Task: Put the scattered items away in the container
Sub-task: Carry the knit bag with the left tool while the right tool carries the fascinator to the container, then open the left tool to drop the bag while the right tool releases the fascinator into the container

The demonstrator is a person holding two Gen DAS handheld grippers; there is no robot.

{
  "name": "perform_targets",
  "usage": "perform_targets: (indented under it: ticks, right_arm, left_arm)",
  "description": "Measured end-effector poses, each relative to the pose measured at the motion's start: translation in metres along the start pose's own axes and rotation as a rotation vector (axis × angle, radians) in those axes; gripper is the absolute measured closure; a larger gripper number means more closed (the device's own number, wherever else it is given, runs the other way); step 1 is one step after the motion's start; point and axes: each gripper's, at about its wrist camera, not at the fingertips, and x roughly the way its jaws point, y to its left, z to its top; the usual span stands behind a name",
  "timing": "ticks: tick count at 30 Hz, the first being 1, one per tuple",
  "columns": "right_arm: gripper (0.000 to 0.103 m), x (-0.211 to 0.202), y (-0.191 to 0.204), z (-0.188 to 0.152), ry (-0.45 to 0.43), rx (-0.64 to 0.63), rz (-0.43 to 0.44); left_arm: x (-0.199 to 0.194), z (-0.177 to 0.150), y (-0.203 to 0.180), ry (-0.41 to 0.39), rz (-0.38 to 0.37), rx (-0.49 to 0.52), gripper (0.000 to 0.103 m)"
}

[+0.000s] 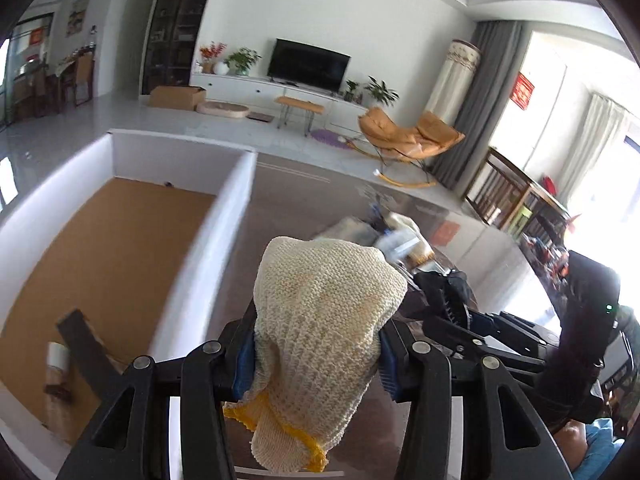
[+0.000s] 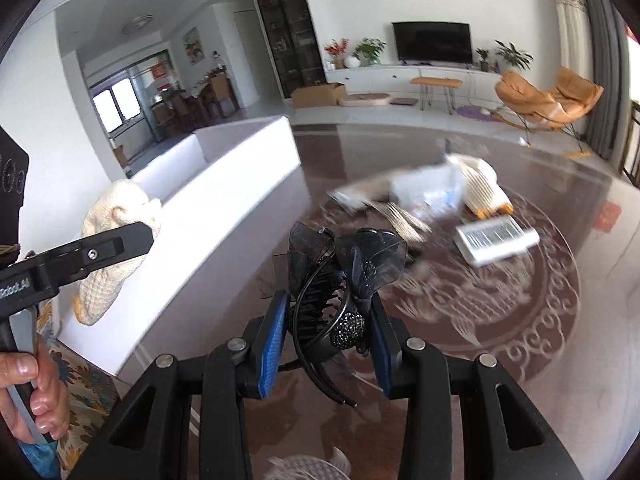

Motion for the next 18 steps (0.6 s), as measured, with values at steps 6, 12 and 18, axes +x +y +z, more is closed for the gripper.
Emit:
perform_targets:
  ticks: [6,12,18]
  right_arm:
    - [0.065,0.040,0.111,0.080,-0.048,-0.152,0.184]
    - [0.063,0.110,0.195,0.118,0.010,-0.249,0.273]
    - [0.049,0.178,0.216,0.114,0.223,-0.171,0.337]
  left_arm:
    - [-0.015,0.032,0.113,-0.008,0.198,-0.121,0.054]
    - [-0.001,0.024,0.179,0.095,0.315,-0.170,0.050]
    - [0.006,0.010,0.202,0.097,0.353,-0.218,0.012]
